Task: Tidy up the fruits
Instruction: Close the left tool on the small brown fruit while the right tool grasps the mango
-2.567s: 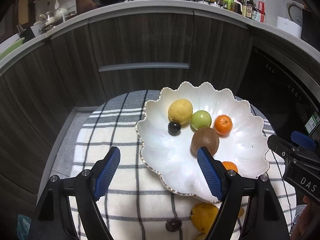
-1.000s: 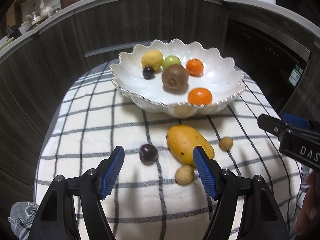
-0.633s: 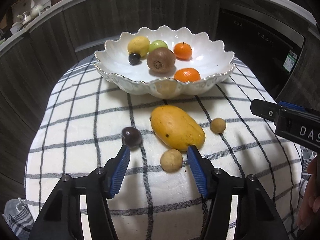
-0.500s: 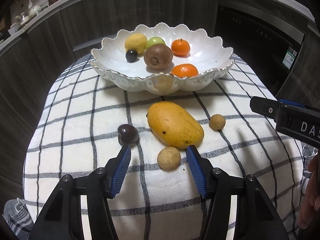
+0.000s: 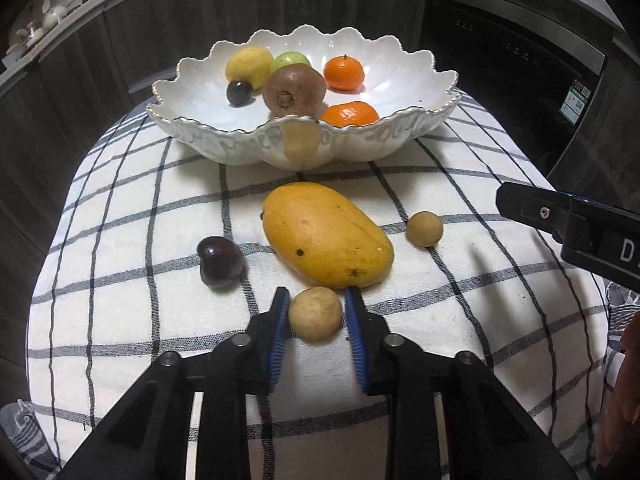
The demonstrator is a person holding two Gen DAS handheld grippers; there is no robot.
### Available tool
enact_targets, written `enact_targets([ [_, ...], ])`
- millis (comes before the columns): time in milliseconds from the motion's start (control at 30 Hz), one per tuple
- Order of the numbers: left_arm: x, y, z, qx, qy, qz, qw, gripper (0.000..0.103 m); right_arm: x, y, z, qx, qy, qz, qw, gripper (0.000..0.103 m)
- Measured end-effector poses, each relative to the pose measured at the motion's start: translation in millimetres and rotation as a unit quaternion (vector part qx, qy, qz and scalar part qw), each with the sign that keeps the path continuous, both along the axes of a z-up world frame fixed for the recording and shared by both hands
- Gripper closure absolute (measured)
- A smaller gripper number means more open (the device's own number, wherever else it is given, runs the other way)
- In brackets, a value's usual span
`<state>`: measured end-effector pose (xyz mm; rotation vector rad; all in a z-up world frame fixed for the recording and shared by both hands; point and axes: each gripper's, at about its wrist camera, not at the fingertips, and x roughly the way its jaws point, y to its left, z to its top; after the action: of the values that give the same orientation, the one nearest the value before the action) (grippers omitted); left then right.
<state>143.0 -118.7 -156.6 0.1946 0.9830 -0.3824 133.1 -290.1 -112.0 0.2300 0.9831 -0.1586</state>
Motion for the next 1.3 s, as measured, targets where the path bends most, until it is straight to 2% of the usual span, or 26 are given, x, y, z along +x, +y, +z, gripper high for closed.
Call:
enact_targets([
  [267,-1.9,8.8,7.2,-0.003,-0.002,0.01,0.9999,0.077,-0.7,2.8,2.4,0.001,-0.001,0.004,1.0,0.03],
  [433,-5.7,26.5,17.3,-0.004,-0.011,0.027,0.9996,0.077,1.2,12.7,3.8,0.005,-0.001,0.027,1.0,0.03],
  [767,4.6,69.3,31.0,-0.012,-0.033,0.078,0.9963,0.077,15.0,66.0,16.6,-0.03,-0.02,0.124,0.992,0.03],
  [1067,16.9,105.9,28.3,-0.021,-0.027,0.132,0.9906,0.077,34.2,114.9,4.8,-0.039,0.009,0.187,0.981,0.03],
  [1300,24.2,119.9,25.8,-0.027,-0.022,0.151,0.988,0.077,47.5,133.5,-9.6,-0.051,0.035,0.215,0.975,0.03],
])
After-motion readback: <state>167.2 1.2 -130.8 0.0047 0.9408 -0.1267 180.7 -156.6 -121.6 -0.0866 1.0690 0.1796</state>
